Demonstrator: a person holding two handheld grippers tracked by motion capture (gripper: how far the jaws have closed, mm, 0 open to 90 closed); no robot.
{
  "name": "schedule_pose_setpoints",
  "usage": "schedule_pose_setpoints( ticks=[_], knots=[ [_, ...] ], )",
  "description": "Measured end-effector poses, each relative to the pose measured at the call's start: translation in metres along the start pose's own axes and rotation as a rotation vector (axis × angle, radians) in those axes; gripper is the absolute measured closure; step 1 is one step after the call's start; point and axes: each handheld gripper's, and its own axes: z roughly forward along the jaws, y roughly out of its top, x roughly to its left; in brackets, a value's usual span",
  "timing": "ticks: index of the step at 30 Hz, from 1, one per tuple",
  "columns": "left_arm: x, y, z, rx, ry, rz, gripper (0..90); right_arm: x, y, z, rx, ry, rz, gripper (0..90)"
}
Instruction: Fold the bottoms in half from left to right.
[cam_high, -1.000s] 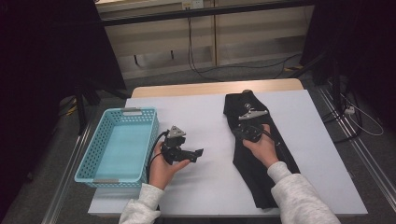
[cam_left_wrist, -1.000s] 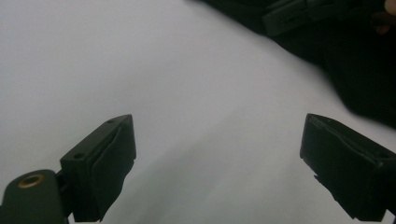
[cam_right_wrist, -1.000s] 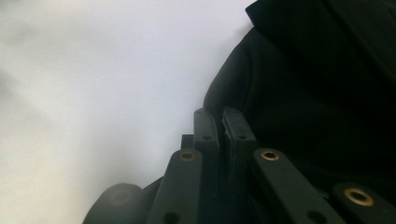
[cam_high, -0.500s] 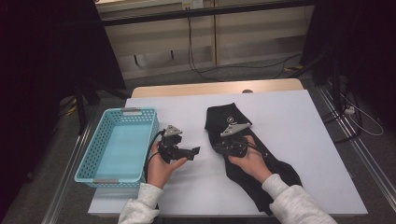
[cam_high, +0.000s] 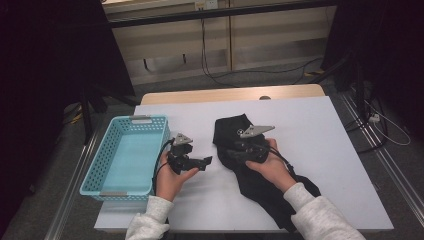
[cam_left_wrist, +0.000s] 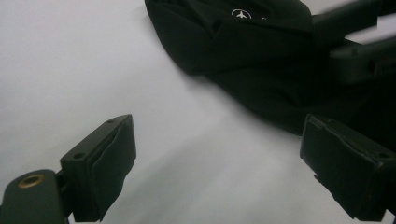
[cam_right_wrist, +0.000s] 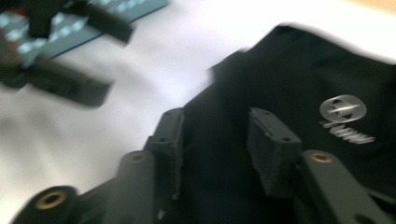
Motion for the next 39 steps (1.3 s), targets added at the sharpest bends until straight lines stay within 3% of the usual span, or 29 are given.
schedule_pose_setpoints(
  ticks=[3, 8, 12, 13, 14, 17, 19, 23, 28, 34, 35, 36, 37, 38, 39],
  knots=[
    [0.000, 0.000, 0.001, 0.001, -0.006, -0.002, 10.5, -0.011, 0.004, 0.005, -0.005, -0.046, 0.011, 47.5],
    [0.000, -0.002, 0.003, 0.008, -0.008, -0.008, 10.4, -0.016, 0.007, 0.023, 0.021, -0.105, -0.016, 45.8],
    [0.000, -0.002, 0.003, 0.009, -0.012, -0.007, 10.4, -0.017, 0.010, 0.034, 0.035, -0.076, -0.027, 51.1],
    [0.000, -0.001, 0.003, 0.004, -0.010, -0.008, 10.5, -0.015, 0.011, 0.036, 0.052, -0.097, -0.051, 51.6],
    [0.000, -0.001, 0.002, 0.003, -0.013, -0.010, 10.4, -0.014, 0.011, 0.038, 0.060, -0.110, -0.070, 54.6],
    [0.000, -0.001, 0.001, 0.002, -0.012, -0.008, 10.4, -0.015, 0.011, 0.041, 0.063, -0.099, -0.067, 75.9],
    [0.000, -0.001, 0.001, 0.002, -0.014, -0.008, 10.4, -0.019, 0.011, 0.040, 0.055, -0.098, -0.044, 84.8],
    [0.000, -0.001, 0.002, 0.003, -0.014, -0.008, 10.4, -0.029, 0.014, 0.034, 0.018, -0.085, 0.022, 85.7],
    [-0.001, -0.001, 0.003, 0.004, -0.015, -0.006, 10.5, -0.045, 0.019, 0.022, -0.034, -0.120, 0.083, 85.9],
    [-0.001, 0.000, 0.004, 0.007, -0.016, -0.004, 10.5, -0.074, 0.016, 0.010, -0.067, -0.214, 0.155, 85.3],
    [-0.001, 0.000, 0.004, 0.007, -0.015, -0.003, 10.5, -0.079, 0.015, 0.009, -0.071, -0.246, 0.168, 81.8],
    [-0.001, 0.000, 0.004, 0.006, -0.016, -0.001, 10.5, -0.083, 0.013, 0.009, -0.068, -0.257, 0.183, 71.6],
    [-0.001, 0.000, 0.004, 0.004, -0.016, -0.005, 10.5, -0.086, 0.012, 0.010, -0.050, -0.280, 0.185, 69.0],
    [-0.001, 0.000, 0.005, 0.004, -0.015, -0.008, 10.5, -0.087, 0.011, 0.009, -0.039, -0.307, 0.169, 72.0],
    [0.000, 0.000, 0.005, 0.008, -0.015, -0.003, 10.5, -0.089, 0.010, 0.006, -0.050, -0.305, 0.174, 68.9]
  ],
)
